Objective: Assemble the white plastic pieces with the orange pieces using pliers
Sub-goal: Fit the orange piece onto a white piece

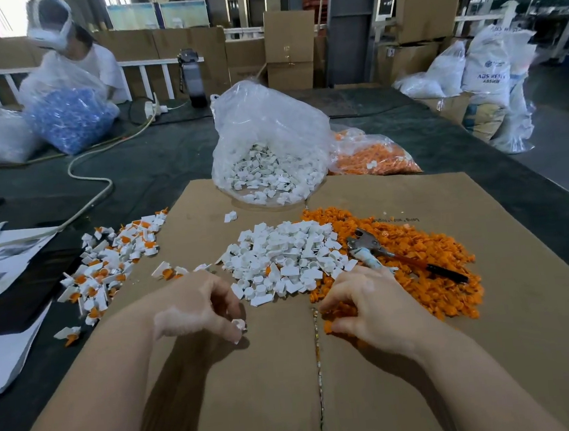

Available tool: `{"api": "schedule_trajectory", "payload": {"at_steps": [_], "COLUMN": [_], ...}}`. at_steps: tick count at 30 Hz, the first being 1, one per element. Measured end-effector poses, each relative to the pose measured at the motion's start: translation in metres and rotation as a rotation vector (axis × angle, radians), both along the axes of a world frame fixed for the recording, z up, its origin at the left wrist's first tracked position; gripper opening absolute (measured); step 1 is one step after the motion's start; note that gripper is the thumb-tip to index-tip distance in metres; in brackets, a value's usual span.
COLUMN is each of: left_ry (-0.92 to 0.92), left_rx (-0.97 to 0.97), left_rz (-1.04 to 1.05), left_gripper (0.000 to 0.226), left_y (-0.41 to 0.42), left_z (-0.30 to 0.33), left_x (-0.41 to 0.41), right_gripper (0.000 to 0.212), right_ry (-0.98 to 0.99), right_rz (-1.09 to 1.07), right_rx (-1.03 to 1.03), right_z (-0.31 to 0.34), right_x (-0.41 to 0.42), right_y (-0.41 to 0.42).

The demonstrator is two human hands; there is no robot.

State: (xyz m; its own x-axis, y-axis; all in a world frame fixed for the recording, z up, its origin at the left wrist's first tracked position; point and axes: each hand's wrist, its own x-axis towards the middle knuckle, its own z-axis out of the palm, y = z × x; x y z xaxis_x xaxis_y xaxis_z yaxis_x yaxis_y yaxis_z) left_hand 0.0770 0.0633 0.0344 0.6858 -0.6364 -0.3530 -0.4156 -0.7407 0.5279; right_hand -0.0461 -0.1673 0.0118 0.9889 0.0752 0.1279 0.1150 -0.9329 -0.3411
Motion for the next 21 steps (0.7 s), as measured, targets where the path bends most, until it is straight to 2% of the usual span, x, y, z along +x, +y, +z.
{"api": "schedule_trajectory", "payload": {"at_steps": [5, 10, 13, 18, 21], "left_ry": [-0.029, -0.086, -0.103, -0.083, -0.072], "left_rx": [0.021, -0.209, -0.301, -0.365, -0.422], "left_rz": [0.009, 0.062, 0.083, 0.112, 0.145], "left_gripper": [0.017, 0.018, 0.017, 0.016, 0.01], "left_y": [-0.01, -0.029, -0.042, -0.06, -0.069], "left_z": [-0.008, -0.006, -0.006, -0.01, -0.015], "left_x": [-0.005, -0.009, -0.012, -0.019, -0.024], "right_gripper": [0.013, 0.013, 0.019, 0.021, 0.017], "right_ry": [-0.004, -0.071, -0.059, -0.049, -0.134], "right_rz": [-0.008, -0.032, 0.027, 0.064, 0.012], "right_rx": [-0.048, -0.042, -0.014, -0.04, -0.016], "right_z": [-0.006, -0.011, -0.012, -0.014, -0.016], "right_x": [0.001, 0.001, 0.0, 0.002, 0.003], "right_y": [0.004, 0.007, 0.009, 0.013, 0.011]}}
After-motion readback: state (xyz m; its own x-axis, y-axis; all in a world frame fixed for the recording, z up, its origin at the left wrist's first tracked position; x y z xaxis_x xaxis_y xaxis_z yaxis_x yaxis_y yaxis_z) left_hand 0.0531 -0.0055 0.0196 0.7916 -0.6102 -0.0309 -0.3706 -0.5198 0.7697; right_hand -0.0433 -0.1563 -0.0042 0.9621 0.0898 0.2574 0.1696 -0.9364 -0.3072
